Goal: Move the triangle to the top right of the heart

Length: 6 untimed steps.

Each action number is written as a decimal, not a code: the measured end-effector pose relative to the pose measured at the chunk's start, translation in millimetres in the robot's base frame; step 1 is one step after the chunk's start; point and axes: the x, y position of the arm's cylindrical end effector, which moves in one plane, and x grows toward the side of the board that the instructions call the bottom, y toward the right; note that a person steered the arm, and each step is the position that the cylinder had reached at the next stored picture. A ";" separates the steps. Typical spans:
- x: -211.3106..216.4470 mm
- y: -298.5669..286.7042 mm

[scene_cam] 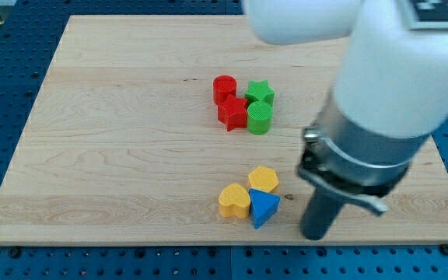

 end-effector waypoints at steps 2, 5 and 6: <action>-11.6 -42.5; -26.7 -62.8; -16.7 -62.8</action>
